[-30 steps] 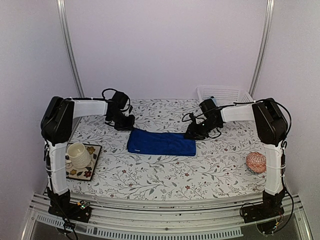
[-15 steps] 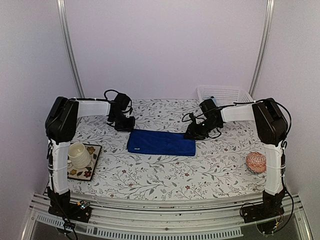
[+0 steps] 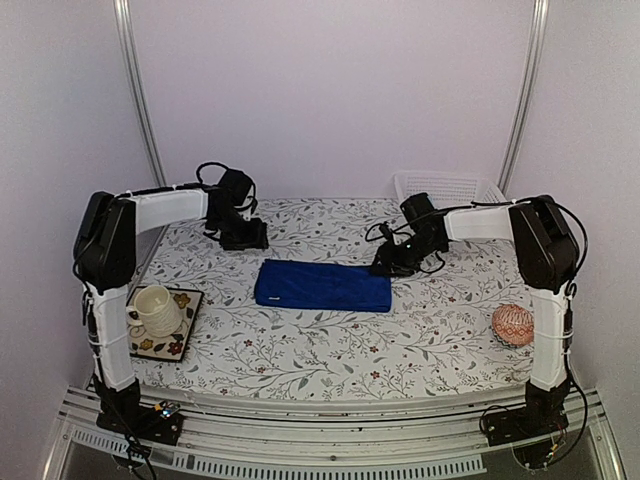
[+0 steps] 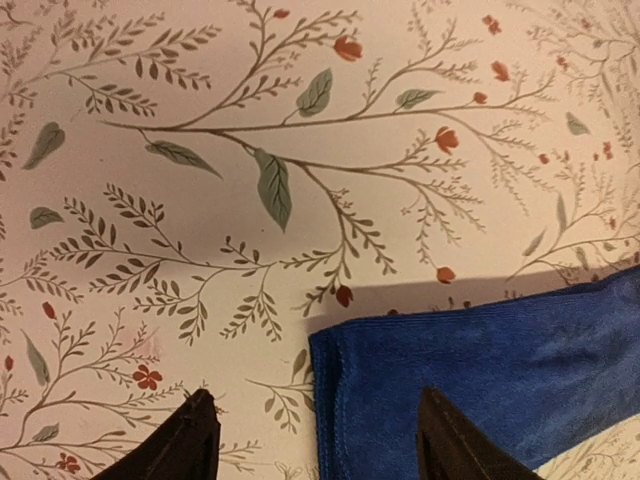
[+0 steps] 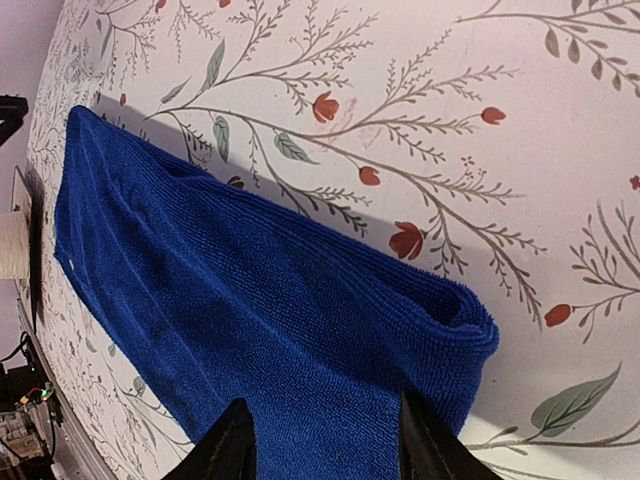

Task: Roll the towels
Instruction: Smooth out the towel at the center of the board.

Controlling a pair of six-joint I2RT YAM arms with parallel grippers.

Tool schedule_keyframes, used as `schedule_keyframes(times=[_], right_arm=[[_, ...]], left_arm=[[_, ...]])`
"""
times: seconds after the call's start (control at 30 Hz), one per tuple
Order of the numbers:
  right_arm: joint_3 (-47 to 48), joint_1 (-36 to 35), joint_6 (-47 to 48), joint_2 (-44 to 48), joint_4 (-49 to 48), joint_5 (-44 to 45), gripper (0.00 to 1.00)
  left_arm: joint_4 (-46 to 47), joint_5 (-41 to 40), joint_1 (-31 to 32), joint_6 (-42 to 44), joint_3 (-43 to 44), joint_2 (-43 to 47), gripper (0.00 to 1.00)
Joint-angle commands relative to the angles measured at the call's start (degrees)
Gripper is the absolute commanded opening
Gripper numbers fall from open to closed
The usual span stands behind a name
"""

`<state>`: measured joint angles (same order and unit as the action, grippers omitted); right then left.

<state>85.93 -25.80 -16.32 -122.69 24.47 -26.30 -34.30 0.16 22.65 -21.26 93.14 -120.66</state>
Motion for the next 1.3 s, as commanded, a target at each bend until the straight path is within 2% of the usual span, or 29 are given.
schedule_keyframes(times=[0.0, 0.17, 0.3, 0.47, 0.77, 1.27], right_arm=[[1.94, 0.85, 1.63, 3.42, 2.48, 1.23, 0.50], [1.89, 1.02, 1.99, 3.02, 3.05, 1.09, 0.50], [1.61, 1.04, 1.95, 2.44, 2.45, 0.34, 0.49], [1.11, 1.01, 2.33, 1.23, 2.28, 0.55, 0.50], [0.43, 1.01, 2.03, 0.49, 1.16, 0.08, 0.50], [0.30, 1.02, 1.90, -0.08, 1.11, -0.50, 0.49]], left_arm=[[-3.12, 6.42, 0.26, -0.76, -2.64, 7.08, 0.68], [-4.45, 12.10, 2.06, -4.62, -11.58, 13.75, 0.67], [-3.31, 16.00, 3.72, -7.75, -16.13, 15.61, 0.66], [-2.94, 16.93, 5.69, -8.54, -15.73, 13.74, 0.64], [-1.94, 15.67, 6.06, -8.66, -15.80, 10.59, 0.51], [-0.84, 12.36, 6.00, -7.92, -15.49, 6.12, 0.47]])
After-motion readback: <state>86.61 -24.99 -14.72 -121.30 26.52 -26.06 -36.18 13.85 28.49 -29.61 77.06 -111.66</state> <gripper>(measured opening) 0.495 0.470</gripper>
